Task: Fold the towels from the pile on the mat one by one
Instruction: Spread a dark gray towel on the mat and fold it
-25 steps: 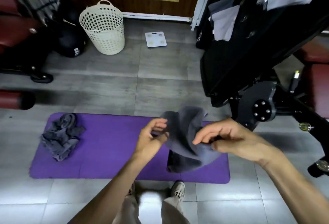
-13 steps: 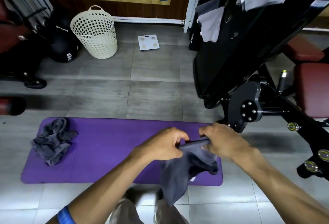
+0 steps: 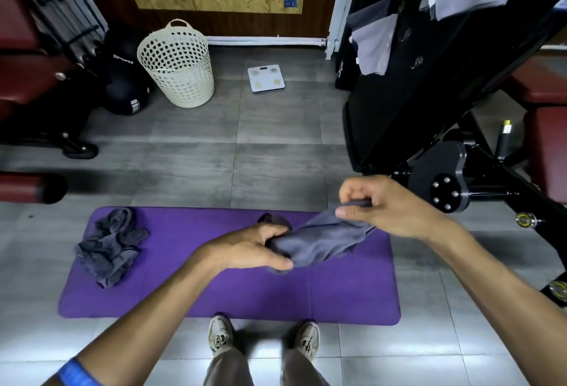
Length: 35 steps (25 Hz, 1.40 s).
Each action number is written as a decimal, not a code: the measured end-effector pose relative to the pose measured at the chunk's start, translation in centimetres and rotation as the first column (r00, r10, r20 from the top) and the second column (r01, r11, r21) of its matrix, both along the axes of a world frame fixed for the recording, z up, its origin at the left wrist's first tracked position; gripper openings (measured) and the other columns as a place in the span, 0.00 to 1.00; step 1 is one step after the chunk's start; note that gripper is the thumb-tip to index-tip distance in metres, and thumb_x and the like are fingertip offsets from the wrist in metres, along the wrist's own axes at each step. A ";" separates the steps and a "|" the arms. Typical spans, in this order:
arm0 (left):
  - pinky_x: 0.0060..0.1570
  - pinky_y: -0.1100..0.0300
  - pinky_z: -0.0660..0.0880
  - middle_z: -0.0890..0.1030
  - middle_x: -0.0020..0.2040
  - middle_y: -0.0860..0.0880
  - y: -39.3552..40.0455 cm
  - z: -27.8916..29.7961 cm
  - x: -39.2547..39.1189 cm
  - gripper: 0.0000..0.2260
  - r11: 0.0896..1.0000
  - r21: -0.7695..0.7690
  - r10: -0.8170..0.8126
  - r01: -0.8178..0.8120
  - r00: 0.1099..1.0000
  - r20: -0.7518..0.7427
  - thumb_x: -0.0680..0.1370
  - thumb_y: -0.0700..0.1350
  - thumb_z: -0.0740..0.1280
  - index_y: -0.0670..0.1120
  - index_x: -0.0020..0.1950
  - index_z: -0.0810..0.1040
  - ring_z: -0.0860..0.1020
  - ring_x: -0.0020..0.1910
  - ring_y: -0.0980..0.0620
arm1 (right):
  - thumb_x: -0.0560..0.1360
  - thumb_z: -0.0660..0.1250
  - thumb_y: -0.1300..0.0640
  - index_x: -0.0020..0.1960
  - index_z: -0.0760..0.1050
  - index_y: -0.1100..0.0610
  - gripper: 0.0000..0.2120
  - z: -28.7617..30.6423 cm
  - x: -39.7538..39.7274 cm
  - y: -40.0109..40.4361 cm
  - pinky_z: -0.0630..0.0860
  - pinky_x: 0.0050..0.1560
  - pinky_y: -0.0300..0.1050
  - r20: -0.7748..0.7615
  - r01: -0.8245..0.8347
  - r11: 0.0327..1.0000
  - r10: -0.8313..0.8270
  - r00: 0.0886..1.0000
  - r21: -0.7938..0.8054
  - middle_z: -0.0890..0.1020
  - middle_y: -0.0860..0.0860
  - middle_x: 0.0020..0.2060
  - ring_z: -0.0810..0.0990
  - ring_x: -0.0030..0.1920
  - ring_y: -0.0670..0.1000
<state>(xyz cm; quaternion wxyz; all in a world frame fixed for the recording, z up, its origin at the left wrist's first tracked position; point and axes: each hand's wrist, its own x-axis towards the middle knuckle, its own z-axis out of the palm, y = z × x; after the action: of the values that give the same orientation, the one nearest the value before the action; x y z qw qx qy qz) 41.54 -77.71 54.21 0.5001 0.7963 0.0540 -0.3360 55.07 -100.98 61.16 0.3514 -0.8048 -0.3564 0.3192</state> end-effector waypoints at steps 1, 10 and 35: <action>0.51 0.54 0.77 0.83 0.47 0.46 0.9 -0.1 -0.4 0.18 0.996 0.085 -0.031 0.032 0.999 -0.005 0.67 0.56 0.75 0.47 0.50 0.78 0.80 0.45 0.53 | 0.76 0.71 0.57 0.40 0.72 0.55 0.09 0.3 0.0 0.7 0.66 0.34 0.35 0.096 0.050 0.996 -0.056 0.994 0.067 0.72 0.45 0.28 0.68 0.30 0.42; 0.33 0.57 0.64 0.70 0.31 0.50 13.2 -4.8 -6.1 0.18 0.917 0.059 0.384 -0.395 0.912 0.143 0.70 0.52 0.76 0.40 0.38 0.73 0.68 0.32 0.54 | 0.77 0.68 0.54 0.44 0.69 0.52 0.08 0.0 2.2 3.4 0.69 0.32 0.44 0.369 0.274 0.950 -0.312 0.875 0.153 0.74 0.54 0.29 0.70 0.28 0.47; 0.35 0.59 0.76 0.78 0.39 0.48 6.6 4.3 0.6 0.09 0.918 -0.218 0.389 -0.332 0.861 0.328 0.74 0.44 0.73 0.47 0.49 0.74 0.76 0.36 0.51 | 0.67 0.57 0.62 0.46 0.80 0.53 0.15 -1.1 -1.5 2.0 0.68 0.43 0.30 0.446 0.149 0.989 -0.128 0.886 -0.012 0.80 0.40 0.38 0.80 0.40 0.41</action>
<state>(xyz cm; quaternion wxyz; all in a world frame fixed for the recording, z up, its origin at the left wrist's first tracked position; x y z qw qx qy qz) 42.17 -71.16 58.51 0.6152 0.7794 0.0826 -0.0856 53.55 -98.95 60.09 0.2641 -0.8876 -0.3613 0.1094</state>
